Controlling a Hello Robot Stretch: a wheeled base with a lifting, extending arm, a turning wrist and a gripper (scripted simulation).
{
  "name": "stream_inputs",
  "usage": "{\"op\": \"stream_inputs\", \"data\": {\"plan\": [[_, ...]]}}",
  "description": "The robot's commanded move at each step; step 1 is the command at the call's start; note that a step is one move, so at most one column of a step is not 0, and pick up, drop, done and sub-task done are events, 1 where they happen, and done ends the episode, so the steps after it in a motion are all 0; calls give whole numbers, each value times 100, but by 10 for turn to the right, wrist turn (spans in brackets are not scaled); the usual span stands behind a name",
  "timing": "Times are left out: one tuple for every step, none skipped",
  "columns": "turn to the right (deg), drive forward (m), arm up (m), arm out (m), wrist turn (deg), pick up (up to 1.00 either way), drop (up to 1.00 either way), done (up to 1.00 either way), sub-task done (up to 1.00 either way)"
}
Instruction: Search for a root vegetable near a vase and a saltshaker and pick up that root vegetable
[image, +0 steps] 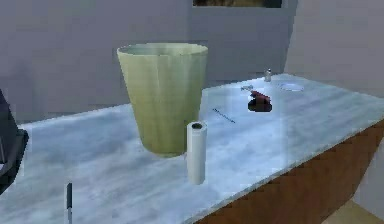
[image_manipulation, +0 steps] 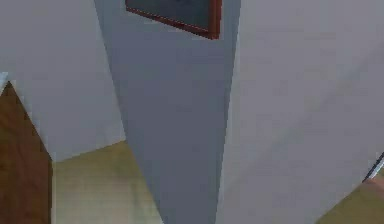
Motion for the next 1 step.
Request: {"op": "stream_inputs", "data": {"plan": [[-450,0,0,0,0,0,0,0,0]]}}
